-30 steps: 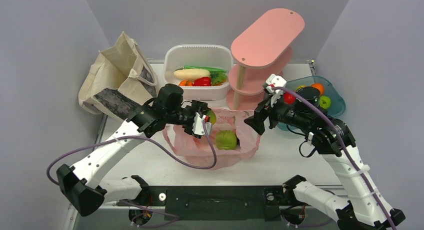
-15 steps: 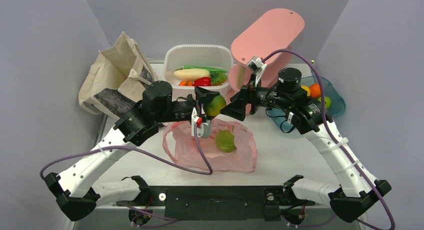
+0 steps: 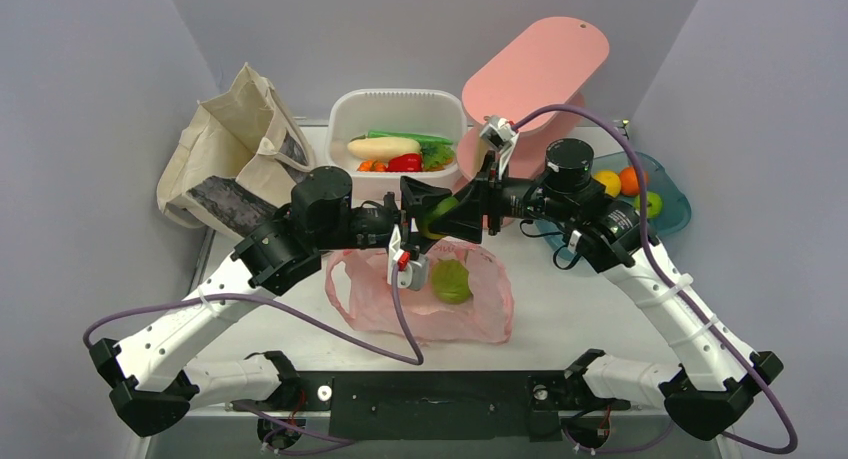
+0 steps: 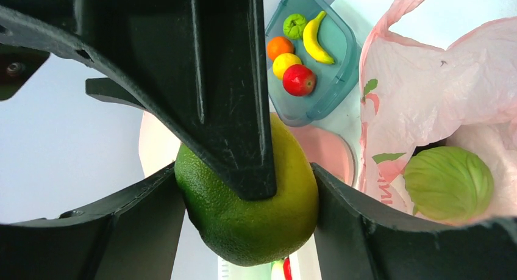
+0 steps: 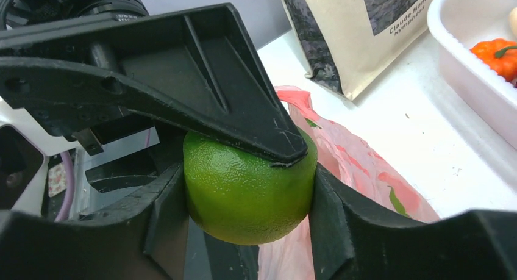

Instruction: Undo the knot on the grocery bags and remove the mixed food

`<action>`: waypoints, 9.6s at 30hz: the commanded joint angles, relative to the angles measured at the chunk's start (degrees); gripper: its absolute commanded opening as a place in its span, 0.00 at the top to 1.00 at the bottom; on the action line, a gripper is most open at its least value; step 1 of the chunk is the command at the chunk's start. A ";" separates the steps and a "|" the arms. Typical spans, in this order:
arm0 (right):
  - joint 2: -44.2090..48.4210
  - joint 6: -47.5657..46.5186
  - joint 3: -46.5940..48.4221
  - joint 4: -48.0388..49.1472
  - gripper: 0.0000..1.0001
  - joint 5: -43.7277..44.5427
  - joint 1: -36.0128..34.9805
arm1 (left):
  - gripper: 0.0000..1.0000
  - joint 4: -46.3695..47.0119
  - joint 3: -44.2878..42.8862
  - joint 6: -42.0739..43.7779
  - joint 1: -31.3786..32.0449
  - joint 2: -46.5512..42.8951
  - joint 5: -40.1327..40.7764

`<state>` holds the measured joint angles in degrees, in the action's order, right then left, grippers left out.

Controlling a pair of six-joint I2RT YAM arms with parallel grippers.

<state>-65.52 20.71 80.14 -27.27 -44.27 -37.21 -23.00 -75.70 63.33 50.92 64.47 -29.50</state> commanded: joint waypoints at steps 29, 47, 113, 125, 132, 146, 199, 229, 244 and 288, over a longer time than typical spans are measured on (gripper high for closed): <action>1.10 -26.35 -4.52 -30.74 1.00 13.01 54.70 | 0.03 -10.16 6.51 -4.29 -6.51 -4.72 4.27; -22.26 -35.58 -9.13 -4.95 1.00 32.67 48.63 | 0.03 -13.52 9.33 -10.01 -8.29 -3.30 5.08; 1.93 -32.90 -16.94 -17.64 0.11 24.77 46.94 | 0.06 10.20 25.07 -15.19 3.83 8.10 4.49; 3.43 -33.02 -19.02 -17.76 0.11 24.39 47.63 | 0.07 18.06 20.39 -17.14 1.74 21.76 4.79; 4.89 -35.29 -19.30 -19.46 0.11 24.34 48.96 | 0.07 4.57 17.25 -12.86 0.76 15.37 -3.51; 2.65 -33.98 -19.24 -18.64 0.11 21.28 49.34 | 0.14 3.01 14.75 -11.57 -2.70 16.19 -2.58; 2.10 -36.44 -18.16 -20.74 0.11 18.87 50.48 | 0.42 -6.48 13.00 -3.85 0.30 17.77 4.70; 13.87 -23.40 -3.63 -11.40 0.06 -3.96 38.18 | 0.41 -7.62 -11.31 -38.24 -7.50 4.17 -1.32; 15.80 -24.07 -6.42 -13.70 0.05 2.65 34.56 | 0.37 3.89 -29.21 -49.11 -31.03 31.13 0.91; 15.03 -26.53 -11.88 -22.95 0.06 8.67 34.09 | 0.03 15.10 -11.70 -48.87 -38.19 21.37 -17.78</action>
<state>-53.32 -5.45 72.25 -48.64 -35.57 -2.74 -12.88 -97.62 6.44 13.45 107.33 -38.68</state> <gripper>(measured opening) 0.938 0.972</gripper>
